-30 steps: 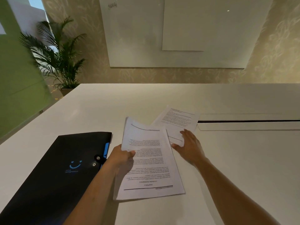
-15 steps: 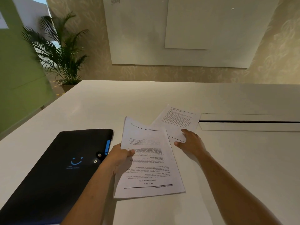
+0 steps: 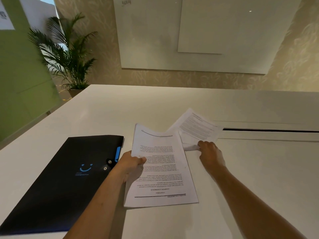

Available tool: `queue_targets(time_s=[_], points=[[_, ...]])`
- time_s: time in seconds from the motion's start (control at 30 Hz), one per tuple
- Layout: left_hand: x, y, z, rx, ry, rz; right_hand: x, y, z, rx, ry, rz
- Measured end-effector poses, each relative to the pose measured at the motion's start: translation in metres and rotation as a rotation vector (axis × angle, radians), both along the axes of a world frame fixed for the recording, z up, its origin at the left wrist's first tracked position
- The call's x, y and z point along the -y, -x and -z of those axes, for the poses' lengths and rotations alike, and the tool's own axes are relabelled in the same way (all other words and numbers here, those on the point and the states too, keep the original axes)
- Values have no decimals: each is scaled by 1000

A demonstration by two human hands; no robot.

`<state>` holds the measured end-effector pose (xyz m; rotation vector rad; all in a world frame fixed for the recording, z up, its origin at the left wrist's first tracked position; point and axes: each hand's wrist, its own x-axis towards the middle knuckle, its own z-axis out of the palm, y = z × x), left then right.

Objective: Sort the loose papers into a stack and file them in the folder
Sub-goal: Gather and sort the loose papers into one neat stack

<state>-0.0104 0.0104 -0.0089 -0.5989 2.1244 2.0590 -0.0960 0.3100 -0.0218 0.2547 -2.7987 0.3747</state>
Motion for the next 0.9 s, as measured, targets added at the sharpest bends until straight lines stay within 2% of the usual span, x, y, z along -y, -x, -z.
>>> queue_targets(time_s=[0.1, 0.2, 0.37, 0.57, 0.73, 0.9], points=[[1, 0, 0, -2, -15, 11, -16, -3, -8, -44, -17, 49], [2, 0, 0, 1, -15, 14, -30, 1, -27, -60, 52, 164], [1, 1, -1, 10, -43, 22, -42, 13, -73, -199, 300, 168], [0, -1, -3, 4, -41, 28, -45, 12, -101, -335, 488, 181], [0, 0, -4, 19, -41, 21, -31, -4, -110, -259, 738, -99], [-2, 0, -7, 77, -27, -28, -5, -35, -81, 41, 821, -393]])
